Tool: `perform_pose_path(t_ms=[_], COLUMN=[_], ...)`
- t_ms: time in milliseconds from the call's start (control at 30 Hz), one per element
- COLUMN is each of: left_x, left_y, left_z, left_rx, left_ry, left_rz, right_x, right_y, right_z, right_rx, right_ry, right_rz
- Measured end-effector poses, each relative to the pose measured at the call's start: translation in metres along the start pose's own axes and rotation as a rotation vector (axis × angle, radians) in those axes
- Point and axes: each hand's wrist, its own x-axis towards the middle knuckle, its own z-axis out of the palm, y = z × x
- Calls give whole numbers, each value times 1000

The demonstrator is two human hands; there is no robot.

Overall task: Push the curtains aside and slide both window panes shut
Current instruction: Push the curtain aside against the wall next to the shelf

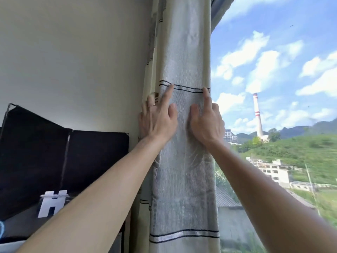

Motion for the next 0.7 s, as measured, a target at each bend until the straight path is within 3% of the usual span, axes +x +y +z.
perform_pose_path(t_ms=[100, 333, 533, 700], left_x=[8, 20, 34, 52], left_y=[-29, -82, -124, -166], left_z=[23, 79, 142, 185], left_rx=[12, -206, -315, -234], left_ry=[-50, -220, -212, -149], left_rz=[-52, -124, -99, -97], right_x=[2, 21, 46, 66], right_y=[13, 43, 74, 92], right_z=[28, 95, 167, 238], right_rx=[-107, -122, -93, -78], right_ry=[19, -151, -201, -171], right_rz=[11, 40, 75, 42])
